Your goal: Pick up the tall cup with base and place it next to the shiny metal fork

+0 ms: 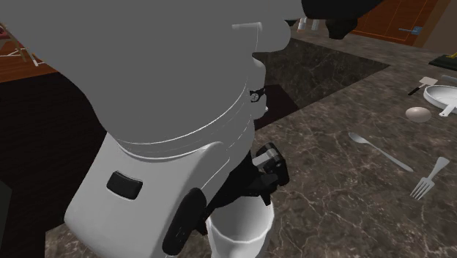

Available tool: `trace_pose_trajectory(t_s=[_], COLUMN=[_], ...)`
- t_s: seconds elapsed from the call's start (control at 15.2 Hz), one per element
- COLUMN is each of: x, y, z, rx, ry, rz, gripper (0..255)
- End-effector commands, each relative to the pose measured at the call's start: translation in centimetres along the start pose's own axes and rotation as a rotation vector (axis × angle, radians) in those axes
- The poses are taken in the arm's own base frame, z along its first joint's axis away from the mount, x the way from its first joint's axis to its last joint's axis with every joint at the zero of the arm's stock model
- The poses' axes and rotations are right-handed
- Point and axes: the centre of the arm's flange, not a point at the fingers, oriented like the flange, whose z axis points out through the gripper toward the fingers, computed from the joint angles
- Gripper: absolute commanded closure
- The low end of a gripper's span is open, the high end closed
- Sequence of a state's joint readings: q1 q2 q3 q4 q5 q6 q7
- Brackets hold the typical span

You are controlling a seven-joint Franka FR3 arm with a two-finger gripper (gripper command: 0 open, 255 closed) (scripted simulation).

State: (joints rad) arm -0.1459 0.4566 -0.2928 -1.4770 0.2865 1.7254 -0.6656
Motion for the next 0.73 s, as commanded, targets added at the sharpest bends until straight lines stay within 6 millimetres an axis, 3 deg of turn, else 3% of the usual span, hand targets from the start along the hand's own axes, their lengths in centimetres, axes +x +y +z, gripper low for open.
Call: trace_pose_trajectory(t_s=[0.0,0.46,0.53,0.66], x=[0.02,0.03,-0.01,-0.16], y=[0.02,0.02,-0.01,0.04], z=[0.5,0.5,0.54,0.58], rx=[0.0,0.0,0.0,0.0], ry=[-0.001,-0.001,-0.001,-0.001], rz=[0.0,0.0,0.0,0.0], gripper=[0,0,255,255])
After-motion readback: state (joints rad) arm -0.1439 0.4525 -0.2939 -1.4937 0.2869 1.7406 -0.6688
